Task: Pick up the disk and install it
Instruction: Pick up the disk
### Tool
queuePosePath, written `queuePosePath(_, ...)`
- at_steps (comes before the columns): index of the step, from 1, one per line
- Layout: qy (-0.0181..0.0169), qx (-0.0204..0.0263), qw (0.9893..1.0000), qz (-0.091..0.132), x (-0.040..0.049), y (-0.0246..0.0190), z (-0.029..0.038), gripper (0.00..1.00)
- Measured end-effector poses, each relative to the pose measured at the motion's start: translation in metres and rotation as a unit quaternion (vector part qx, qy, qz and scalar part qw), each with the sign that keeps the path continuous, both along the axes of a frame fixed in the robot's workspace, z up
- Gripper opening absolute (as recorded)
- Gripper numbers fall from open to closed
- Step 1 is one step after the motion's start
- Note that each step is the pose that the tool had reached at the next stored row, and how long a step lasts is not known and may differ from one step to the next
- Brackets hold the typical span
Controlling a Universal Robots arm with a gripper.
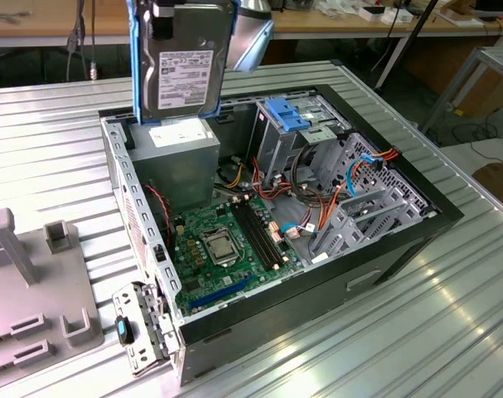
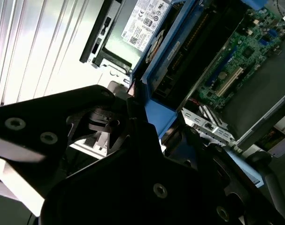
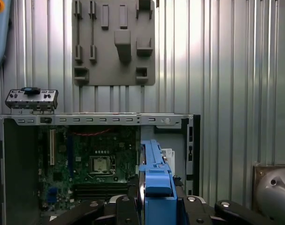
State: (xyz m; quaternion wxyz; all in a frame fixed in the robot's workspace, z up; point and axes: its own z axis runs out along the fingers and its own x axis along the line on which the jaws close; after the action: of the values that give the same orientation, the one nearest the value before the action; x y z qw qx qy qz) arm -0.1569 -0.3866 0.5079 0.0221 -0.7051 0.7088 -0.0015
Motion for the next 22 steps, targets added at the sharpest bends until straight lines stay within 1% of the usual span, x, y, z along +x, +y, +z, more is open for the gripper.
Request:
queuePosePath(3, -0.0035, 0.0001, 1.0, 0.0, 0.0237, 0.0, -0.0003, 0.37)
queuePosePath(7, -0.0036, 0.0, 1.0, 0.0, 0.0249, -0.0004, -0.0003, 0.37)
queuePosePath(8, -0.0036, 0.0, 1.0, 0.0, 0.0249, -0.0034, -0.0003, 0.37)
queuePosePath(9, -0.0037, 0.0001, 1.0, 0.0, 0.0251, -0.009, -0.0004, 0.37)
queuePosePath(12, -0.0036, -0.0002, 1.0, 0.0, 0.0255, -0.02, -0.0004, 0.37)
queuePosePath(14, -0.0036, -0.0003, 1.0, 0.0, 0.0257, -0.0282, -0.0006, 0.37)
queuePosePath(16, -0.0036, -0.0003, 1.0, 0.0, 0.0259, -0.0344, -0.0011, 0.37)
queuePosePath(20, -0.0037, -0.0003, 1.0, -0.001, 0.0261, -0.0441, -0.0019, 0.37)
queuePosePath(21, -0.0037, -0.0003, 1.0, -0.001, 0.0262, -0.048, -0.0023, 0.37)
queuePosePath(22, -0.0037, -0.0003, 1.0, -0.001, 0.0263, -0.05, -0.0024, 0.37)
